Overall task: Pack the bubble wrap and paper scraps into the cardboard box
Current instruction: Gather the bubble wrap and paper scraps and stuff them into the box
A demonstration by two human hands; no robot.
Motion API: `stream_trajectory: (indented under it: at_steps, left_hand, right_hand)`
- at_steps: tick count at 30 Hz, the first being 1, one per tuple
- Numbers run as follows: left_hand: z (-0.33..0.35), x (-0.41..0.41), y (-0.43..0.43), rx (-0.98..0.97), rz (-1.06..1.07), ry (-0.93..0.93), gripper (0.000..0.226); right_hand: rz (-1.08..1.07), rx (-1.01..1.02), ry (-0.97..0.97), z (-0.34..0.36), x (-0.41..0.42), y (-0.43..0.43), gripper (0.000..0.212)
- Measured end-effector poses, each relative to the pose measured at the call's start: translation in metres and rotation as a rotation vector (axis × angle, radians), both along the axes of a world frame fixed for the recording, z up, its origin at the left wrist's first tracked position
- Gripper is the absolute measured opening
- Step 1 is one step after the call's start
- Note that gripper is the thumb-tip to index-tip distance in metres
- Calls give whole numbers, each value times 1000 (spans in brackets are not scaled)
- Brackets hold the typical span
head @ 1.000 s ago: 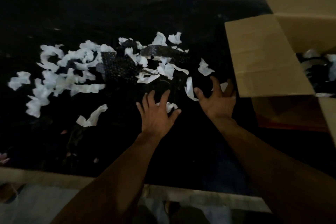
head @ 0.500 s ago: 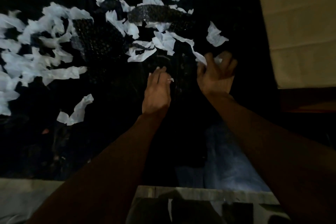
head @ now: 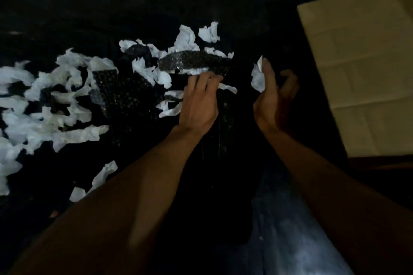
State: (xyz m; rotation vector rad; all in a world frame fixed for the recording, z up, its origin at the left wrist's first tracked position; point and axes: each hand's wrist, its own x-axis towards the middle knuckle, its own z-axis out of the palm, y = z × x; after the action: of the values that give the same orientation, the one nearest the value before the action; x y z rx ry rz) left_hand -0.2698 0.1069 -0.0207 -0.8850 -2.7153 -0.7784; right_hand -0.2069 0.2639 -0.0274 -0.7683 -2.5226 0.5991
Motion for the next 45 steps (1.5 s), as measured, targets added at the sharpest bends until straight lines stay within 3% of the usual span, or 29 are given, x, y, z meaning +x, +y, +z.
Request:
stream_trajectory:
  at_steps: [2,4,6,10,16,19,22,25,27,29,31,34,36,38,41,45]
  left_hand:
    - [-17,-17,2,-163,-52,-1,43]
    - [-35,-28,1,-300,-57,-10,51]
    - [-45,-31,3,-315,-47,-6,50]
    - [-50,-34,5,-148,-70,22,34]
    - [-50,-32,-1,29,-95,31,15]
    - [-45,-28,0,63,-52,-24,14]
    - [-28,-20,1,222,11,-139,14]
    - [5,-5,1,488,96,-195,32]
    - [29,-8,-1,554,122,-159,50]
    - [44,-29,-6,477,117,-47,56]
    - [43,-62,-13,279,127,-6,57]
    - [12,-101,-25,-160,92,-80,51]
    - [-12,-106,-34,-327,62,-128,38]
    - [-25,-100,-35,-247,54,-116,28]
    - [-24,-91,-24,-89,55,-90,36]
    - [-11,-94,-19,82,57,-203,27]
  right_hand:
    - [-21,149,-72,-4,-13,4,81]
    - [2,157,-157,-16,-23,8,70]
    - [22,189,-206,-33,-26,9,54]
    - [47,273,-184,-46,-25,9,41]
    - [75,103,41,-43,-22,13,9]
    - [76,-122,68,-34,-20,11,28]
    - [76,-179,99,-26,-15,8,29]
    - [40,-251,156,-13,-15,-6,39]
    - [69,-244,194,5,-22,-22,43]
    - [95,-164,155,24,-40,-37,46]
    - [145,-78,85,28,-65,-44,47]
    - [211,83,-207,5,-91,-39,51]
    - [240,91,-348,-15,-88,-36,41]
    - [239,81,-251,-27,-75,-36,30]
    - [203,19,-52,-35,-68,-35,21]
    - [248,-88,-33,-24,-76,-31,16]
